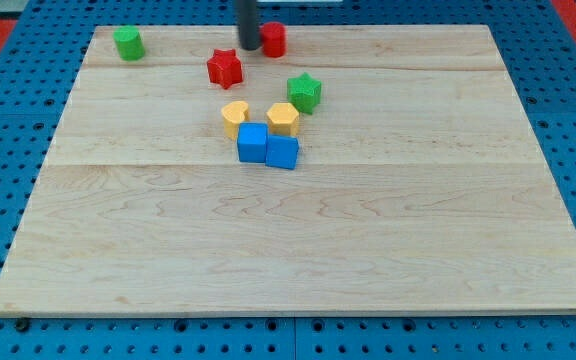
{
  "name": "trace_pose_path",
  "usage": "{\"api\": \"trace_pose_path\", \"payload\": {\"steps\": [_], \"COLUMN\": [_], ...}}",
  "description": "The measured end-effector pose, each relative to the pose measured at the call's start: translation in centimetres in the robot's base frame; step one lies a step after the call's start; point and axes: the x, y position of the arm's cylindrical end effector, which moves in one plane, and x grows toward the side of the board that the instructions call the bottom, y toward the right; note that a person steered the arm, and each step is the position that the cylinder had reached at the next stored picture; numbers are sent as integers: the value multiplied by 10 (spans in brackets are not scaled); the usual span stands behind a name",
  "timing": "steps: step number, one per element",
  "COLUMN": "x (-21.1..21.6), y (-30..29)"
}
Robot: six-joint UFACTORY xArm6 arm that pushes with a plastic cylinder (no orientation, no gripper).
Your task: Move the red blocks diagonal to the green star
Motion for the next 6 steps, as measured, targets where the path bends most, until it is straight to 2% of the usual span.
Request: {"api": "trace_pose_path", "payload": {"steps": [1,2,3,5,6], "x": [16,48,79,178,204], "y": [11,-75,-108,-192,-183]}}
